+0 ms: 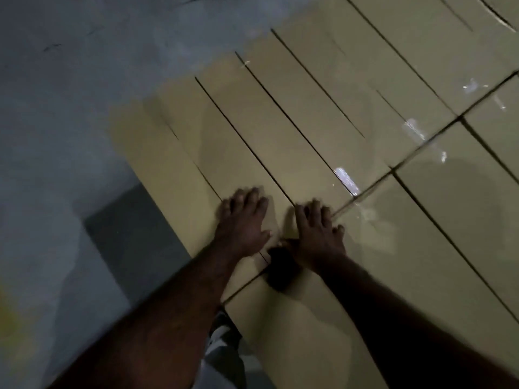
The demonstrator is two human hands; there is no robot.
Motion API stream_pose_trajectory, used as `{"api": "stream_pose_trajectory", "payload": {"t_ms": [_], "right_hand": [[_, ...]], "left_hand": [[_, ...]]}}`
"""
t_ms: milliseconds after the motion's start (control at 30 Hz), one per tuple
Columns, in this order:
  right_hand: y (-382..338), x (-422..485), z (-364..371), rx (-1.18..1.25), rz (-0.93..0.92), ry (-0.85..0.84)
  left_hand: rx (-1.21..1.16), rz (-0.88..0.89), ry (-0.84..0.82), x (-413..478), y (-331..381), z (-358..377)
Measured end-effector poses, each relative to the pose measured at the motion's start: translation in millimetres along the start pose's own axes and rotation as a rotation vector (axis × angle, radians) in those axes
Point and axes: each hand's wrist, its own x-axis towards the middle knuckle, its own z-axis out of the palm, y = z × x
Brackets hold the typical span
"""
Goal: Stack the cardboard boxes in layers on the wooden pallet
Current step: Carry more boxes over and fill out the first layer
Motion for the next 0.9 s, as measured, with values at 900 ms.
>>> {"api": "stream_pose_trajectory", "payload": {"t_ms": [900], "right_hand": [[-145, 152, -103, 0.116, 0.057, 0.153]], "left_hand": [[-0.343, -0.192, 0.264, 253, -247, -194]]}}
